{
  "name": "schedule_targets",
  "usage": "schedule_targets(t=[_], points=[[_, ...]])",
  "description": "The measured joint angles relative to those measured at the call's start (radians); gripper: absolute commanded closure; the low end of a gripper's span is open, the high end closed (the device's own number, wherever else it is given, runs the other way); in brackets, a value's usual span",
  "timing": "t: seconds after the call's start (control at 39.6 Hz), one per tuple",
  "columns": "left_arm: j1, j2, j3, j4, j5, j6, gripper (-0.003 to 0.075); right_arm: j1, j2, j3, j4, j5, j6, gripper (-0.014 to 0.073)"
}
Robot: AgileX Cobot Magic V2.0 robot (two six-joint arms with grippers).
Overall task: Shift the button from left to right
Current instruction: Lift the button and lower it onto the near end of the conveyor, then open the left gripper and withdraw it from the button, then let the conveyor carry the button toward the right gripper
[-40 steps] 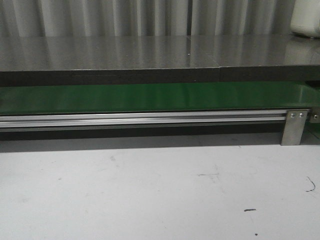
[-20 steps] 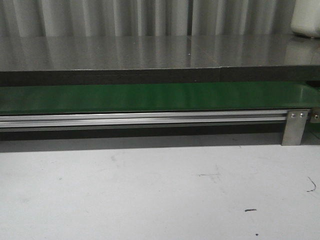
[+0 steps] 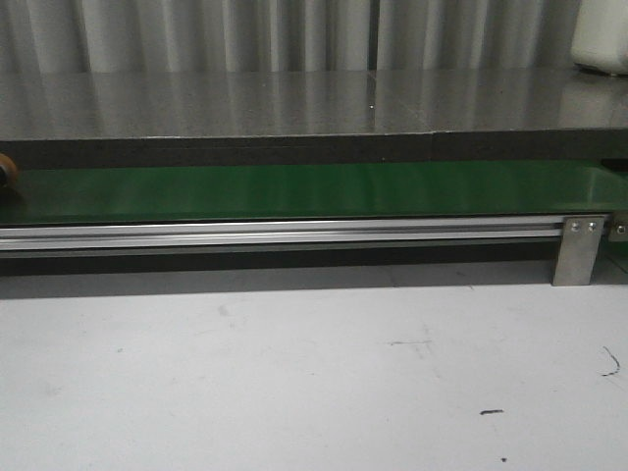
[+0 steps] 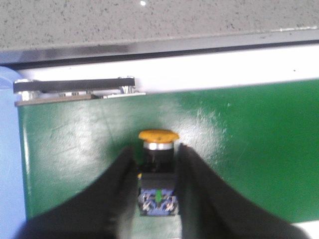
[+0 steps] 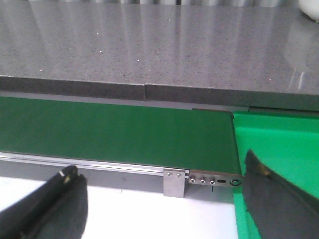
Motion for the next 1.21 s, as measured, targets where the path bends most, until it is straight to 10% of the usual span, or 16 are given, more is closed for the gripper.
schedule_targets(t=[0.35, 0.91, 1.21], points=[[-0.018, -0.319, 0.333, -0.008, -0.004, 0.0, 0.0741, 0.0, 0.0, 0.0, 0.0, 0.0, 0.0, -0.0052], [-0.27, -1.021, 1.177, -0.011, -0.696, 0.015, 0.0741, 0.0, 0.0, 0.0, 0.0, 0.0, 0.0, -0.0052], [-0.27, -1.463, 1.462, -0.011, -0.797, 0.015, 0.0741, 0.0, 0.0, 0.0, 0.0, 0.0, 0.0, -0.0052]])
